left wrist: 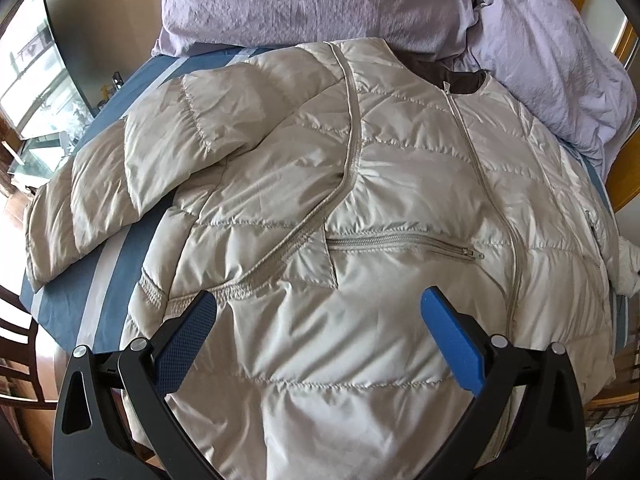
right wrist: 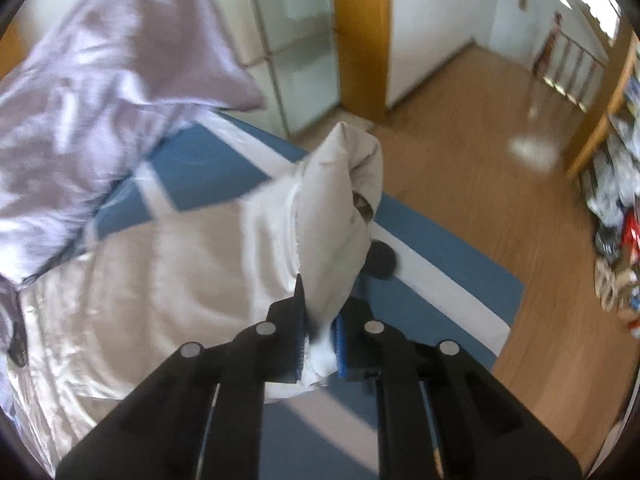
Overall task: Fold large clothes
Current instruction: 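Grasp the cuff of the jacket sleeve with the right gripper, then fold the held sleeve across the jacket front with the right gripper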
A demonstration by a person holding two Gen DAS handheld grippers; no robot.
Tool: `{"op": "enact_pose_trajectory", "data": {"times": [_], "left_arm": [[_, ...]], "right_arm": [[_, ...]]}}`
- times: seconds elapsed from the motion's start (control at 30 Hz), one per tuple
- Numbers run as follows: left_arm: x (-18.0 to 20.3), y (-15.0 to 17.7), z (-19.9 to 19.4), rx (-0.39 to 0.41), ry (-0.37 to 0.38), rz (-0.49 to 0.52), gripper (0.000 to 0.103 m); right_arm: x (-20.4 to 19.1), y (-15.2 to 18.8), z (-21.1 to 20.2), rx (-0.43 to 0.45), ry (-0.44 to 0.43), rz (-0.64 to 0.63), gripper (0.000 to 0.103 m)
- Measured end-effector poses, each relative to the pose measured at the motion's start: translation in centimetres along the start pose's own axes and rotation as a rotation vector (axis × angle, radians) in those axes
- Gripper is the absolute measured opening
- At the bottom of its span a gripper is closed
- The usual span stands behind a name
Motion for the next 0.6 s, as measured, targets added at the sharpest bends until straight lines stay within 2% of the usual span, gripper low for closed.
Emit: {"op": "enact_pose_trajectory", "data": {"times": [0.13, 0.3, 0.43, 0.6], "left_arm": [[-0.8, -0.3, 0.2, 0.006, 0.026, -0.012, 0.102], [-1.6, -0.7, 0.1, 0.024, 0.050, -0.018, 0.102], [-2.2, -0.9, 0.1, 0.036, 0.063, -0.023, 0.102], [-3.2, -1.1, 0.3, 0.042, 0.076, -0.036, 0.102]], "right_arm": [[-6.1, 1.0, -3.0, 0.040, -0.081, -0.128, 0.012], [-14.0, 3.7, -5.5, 0.033, -0.200, -0.238, 0.012], [-20.7, 8.0, -7.0, -0.017, -0.301, -0.336, 0.012], [-26.6, 13.5, -7.2, -0.095, -0.345, -0.451, 0.012]]}}
Point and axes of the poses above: each gripper's, at about its wrist camera, not at the fingertips, and z roughly the way its jaws point, x to its right, y to its underside, the point moved 2 cm from there along z, roughly the way its jaws point, and after that the axes turned 9 degrees about z, right-handed, at the moved point
